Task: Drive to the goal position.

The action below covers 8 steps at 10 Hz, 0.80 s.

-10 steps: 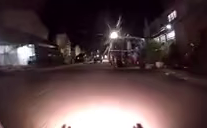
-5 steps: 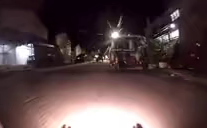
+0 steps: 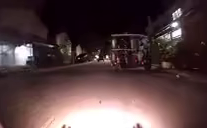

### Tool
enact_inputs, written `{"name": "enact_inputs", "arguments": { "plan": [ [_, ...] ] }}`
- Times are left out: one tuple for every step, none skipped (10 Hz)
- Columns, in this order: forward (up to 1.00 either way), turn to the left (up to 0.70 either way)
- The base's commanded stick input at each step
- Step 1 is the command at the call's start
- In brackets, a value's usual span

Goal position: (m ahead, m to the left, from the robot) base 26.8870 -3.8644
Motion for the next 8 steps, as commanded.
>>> {"name": "enact_inputs", "arguments": {
  "plan": [
    [0.60,0.00],
    [0.60,0.00],
    [0.60,0.00],
    [0.60,0.00],
    [0.60,0.00],
    [0.60,0.00],
    [0.60,0.00],
    [0.60,0.00]
  ]
}}
